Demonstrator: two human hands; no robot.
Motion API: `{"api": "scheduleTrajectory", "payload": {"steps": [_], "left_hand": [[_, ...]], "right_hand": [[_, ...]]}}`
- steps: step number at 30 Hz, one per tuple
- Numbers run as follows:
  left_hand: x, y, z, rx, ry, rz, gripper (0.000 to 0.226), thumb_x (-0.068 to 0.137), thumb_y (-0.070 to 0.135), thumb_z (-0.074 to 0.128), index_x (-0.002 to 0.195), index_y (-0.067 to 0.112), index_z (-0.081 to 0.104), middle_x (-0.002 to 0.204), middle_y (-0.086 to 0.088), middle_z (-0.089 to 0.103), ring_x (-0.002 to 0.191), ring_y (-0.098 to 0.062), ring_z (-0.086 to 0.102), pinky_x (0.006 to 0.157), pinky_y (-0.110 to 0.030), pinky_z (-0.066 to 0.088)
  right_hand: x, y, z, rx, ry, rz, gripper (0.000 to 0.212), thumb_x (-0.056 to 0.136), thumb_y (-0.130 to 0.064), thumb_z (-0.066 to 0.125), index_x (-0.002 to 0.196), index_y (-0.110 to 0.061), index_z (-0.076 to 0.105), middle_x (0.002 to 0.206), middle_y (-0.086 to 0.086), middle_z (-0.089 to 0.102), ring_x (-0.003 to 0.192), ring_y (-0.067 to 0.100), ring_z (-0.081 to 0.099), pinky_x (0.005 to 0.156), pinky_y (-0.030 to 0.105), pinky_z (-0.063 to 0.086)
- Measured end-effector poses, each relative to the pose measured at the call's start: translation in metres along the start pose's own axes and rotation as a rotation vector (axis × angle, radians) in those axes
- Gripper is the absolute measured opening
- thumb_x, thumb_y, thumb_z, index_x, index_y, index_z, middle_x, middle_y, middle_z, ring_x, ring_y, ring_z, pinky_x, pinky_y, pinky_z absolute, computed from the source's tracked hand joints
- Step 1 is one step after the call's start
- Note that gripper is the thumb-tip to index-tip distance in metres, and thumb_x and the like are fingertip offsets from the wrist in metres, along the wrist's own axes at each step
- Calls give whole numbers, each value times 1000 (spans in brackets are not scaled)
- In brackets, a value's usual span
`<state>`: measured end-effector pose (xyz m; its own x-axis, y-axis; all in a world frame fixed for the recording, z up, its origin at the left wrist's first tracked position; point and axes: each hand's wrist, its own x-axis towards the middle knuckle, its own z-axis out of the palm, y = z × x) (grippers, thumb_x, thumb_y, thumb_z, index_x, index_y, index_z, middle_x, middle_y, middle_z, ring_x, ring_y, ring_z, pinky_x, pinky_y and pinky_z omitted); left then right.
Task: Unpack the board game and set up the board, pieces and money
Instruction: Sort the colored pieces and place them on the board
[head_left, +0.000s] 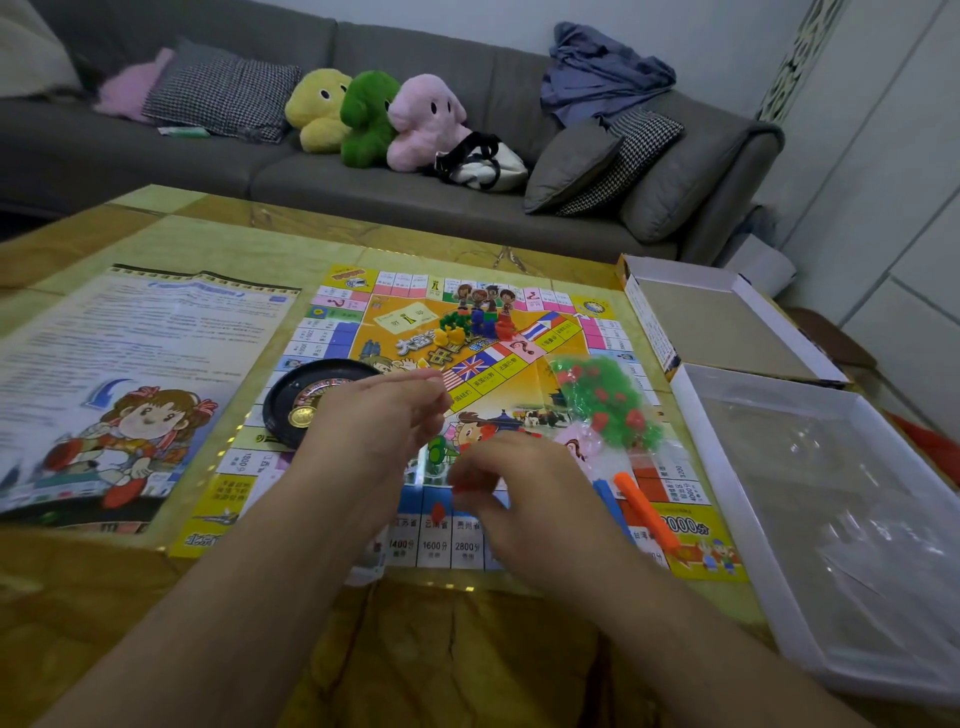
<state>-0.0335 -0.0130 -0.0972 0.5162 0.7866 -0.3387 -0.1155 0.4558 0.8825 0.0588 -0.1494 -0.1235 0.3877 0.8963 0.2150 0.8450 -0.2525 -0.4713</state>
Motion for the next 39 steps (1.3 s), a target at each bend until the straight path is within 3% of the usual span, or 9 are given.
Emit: {"api": "scheduleTrajectory", "payload": {"steps": [4,8,11,14,16,21,26,31,39], "left_hand": [[-1,0,-1,-10,-16,-2,9,94,3,69,99,5,76,80,-7,78,72,-13,74,64,-22,58],[-3,1,-3,-1,-57,-1,11,94,1,68,102,3,75,87,-11,78,77,-16,73,67,-23,58],[-4,2,-5,30,-85,9,12,93,2,71,103,5,77,97,-14,80,88,-20,76,72,-25,58],[-8,4,-3,-1,-142,5,15,93,2,70,105,2,78,103,-16,79,95,-23,78,78,-26,60],[-15,4,0,6,-208,8,18,94,-2,66,108,2,77,104,-17,78,97,-24,78,81,-26,61],[-33,0,13,63,-354,16,19,92,-3,68,108,1,77,100,-21,78,96,-31,78,82,-29,64],[-44,-8,25,-24,-397,20,32,77,6,75,108,-3,74,98,-24,78,93,-32,78,76,-27,63],[-48,-14,31,-129,-401,-61,25,87,3,71,110,-6,73,101,-26,77,93,-30,78,73,-26,62],[-49,-11,31,-220,-410,-137,31,84,4,72,112,-9,72,101,-26,76,85,-27,78,71,-27,64]], "right_hand": [[1,-9,18,-6,-14,-94,11,98,-25,69,108,-28,72,110,-11,64,102,11,58,86,35,56],[0,-9,28,-65,-66,-111,21,102,-22,62,121,-25,70,119,-5,65,110,17,60,88,33,61],[2,-6,19,-31,-5,-69,19,99,-14,66,115,-21,74,113,-5,70,102,11,63,87,30,59],[5,0,-11,265,166,145,19,95,-5,73,105,-21,78,94,-9,77,86,3,71,80,22,60],[4,4,-34,562,234,263,20,93,1,75,102,-17,78,86,-3,79,79,9,76,74,22,62],[-4,8,-63,962,351,326,17,89,2,74,102,-9,78,90,10,81,83,26,78,74,33,65],[-10,12,-64,995,318,288,15,89,-3,74,102,-9,79,92,10,80,83,23,75,70,32,62],[-13,15,-65,1056,350,233,28,77,-13,74,103,-3,77,93,8,80,83,15,76,72,24,60],[-12,15,-66,981,349,169,21,89,8,70,99,-8,77,93,3,81,92,17,78,78,22,60]]}}
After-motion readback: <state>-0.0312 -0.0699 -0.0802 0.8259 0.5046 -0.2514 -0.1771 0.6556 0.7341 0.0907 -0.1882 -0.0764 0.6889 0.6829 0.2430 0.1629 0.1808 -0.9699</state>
